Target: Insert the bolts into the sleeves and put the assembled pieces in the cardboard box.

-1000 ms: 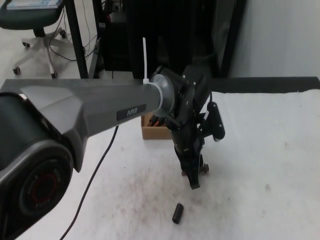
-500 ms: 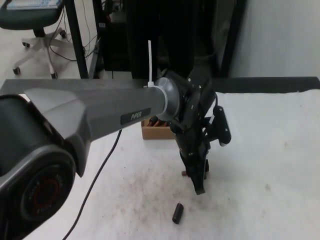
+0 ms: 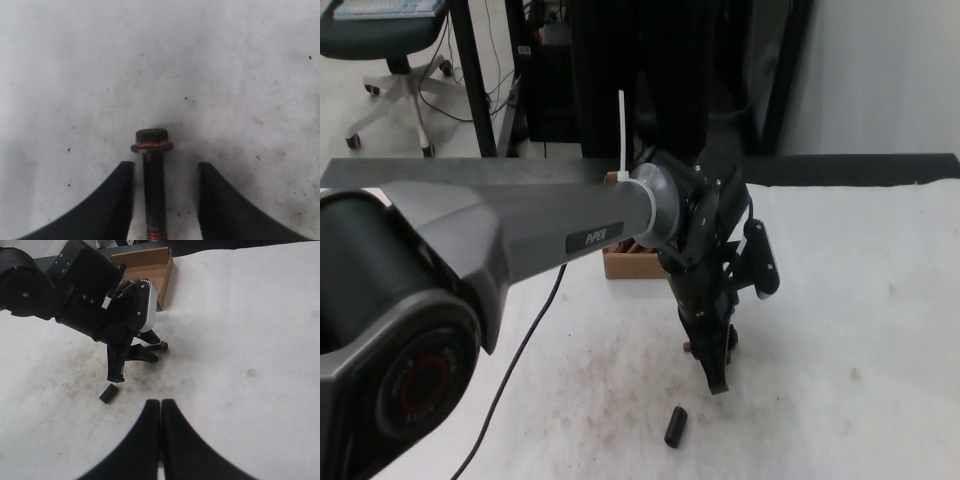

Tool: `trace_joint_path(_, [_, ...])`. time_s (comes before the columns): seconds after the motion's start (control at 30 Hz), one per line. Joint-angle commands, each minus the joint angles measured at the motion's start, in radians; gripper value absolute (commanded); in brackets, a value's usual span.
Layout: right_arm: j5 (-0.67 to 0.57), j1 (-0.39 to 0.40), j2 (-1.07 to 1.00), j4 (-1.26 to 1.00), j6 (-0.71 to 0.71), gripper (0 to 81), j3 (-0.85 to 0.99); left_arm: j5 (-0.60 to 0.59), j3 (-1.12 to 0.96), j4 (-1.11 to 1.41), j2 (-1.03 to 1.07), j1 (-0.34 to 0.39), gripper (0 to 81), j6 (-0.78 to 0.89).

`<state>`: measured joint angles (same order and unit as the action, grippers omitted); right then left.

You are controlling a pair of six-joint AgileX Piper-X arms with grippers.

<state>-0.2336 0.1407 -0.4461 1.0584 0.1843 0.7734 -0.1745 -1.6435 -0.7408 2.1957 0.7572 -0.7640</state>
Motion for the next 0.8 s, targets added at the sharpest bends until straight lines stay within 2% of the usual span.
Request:
trace_joint_path(0.0, [-0.012,0.001,0.008,0.001,-0.001,0.8,0.000,0.008,-0.007,0.028,0.015,0.002,37.8,0.009])
trace_joint_path(0.13, [-0.012,0.001,0.008,0.001,-0.001,0.8,0.000,0.008,-0.007,0.027,0.025,0.002,37.2,0.009])
trace_joint_path(0.17, [-0.012,0.001,0.008,0.001,-0.001,0.8,0.000,0.008,-0.007,0.027,0.025,0.002,34.3,0.009])
trace_joint_path(0.33, [-0.012,0.000,0.008,0.001,-0.005,0.8,0.000,0.008,-0.007,0.027,0.026,0.002,0.7,0.009])
trace_joint_path(0.47, [-0.012,0.000,0.008,0.001,-0.005,0.8,0.000,0.008,-0.007,0.026,0.026,0.002,0.4,0.019])
trace_joint_path(0.57, [-0.012,0.000,0.008,0.001,-0.005,0.8,0.000,0.026,-0.016,0.018,0.020,0.002,0.4,0.094])
trace_joint_path(0.77, [-0.012,0.000,0.008,0.001,-0.005,0.8,0.000,0.372,-0.049,0.024,-0.078,0.000,0.4,0.248])
